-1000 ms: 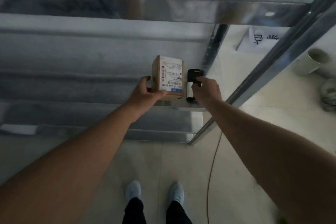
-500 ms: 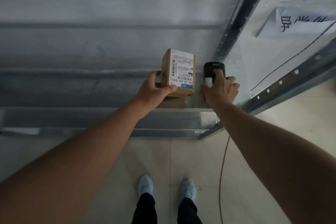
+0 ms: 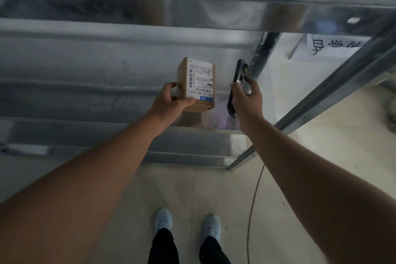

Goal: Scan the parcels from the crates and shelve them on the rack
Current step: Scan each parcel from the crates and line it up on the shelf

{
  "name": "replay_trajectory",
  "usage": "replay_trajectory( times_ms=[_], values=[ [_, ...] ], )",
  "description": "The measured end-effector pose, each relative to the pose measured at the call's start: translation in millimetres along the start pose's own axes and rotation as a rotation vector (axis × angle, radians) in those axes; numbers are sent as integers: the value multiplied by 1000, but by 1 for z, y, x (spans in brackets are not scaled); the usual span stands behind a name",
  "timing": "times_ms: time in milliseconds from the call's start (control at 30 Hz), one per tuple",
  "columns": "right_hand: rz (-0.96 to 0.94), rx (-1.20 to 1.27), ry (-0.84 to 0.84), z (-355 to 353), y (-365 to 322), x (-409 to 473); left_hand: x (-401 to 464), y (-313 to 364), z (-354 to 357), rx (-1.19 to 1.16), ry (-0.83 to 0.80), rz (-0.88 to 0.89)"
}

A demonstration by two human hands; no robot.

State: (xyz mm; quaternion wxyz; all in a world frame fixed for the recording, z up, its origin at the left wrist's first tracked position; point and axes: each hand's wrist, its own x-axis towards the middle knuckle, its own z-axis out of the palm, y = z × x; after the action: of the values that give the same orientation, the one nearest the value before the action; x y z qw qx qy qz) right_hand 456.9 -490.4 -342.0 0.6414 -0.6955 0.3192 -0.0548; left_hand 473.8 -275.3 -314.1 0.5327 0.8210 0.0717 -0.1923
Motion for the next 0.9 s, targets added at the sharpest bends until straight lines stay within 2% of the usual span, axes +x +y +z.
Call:
replay_trajectory(
  times_ms=[267, 400, 633, 800, 900],
  values=[
    [396, 472, -316, -17, -30, -47, -53, 24, -13, -1, 126, 26],
    [408, 497, -420, -23, -40, -76, -79, 27, -25, 6, 134, 58],
    [321, 287, -505, -19, -56, -127, -115, 14, -61, 24, 117, 123],
    [240, 128, -456, -12, -71, -183, -137, -2, -98, 54, 110, 183],
    [123, -99, -398, -6, -77, -225, -159, -9, -118, 93, 89, 241]
  ],
)
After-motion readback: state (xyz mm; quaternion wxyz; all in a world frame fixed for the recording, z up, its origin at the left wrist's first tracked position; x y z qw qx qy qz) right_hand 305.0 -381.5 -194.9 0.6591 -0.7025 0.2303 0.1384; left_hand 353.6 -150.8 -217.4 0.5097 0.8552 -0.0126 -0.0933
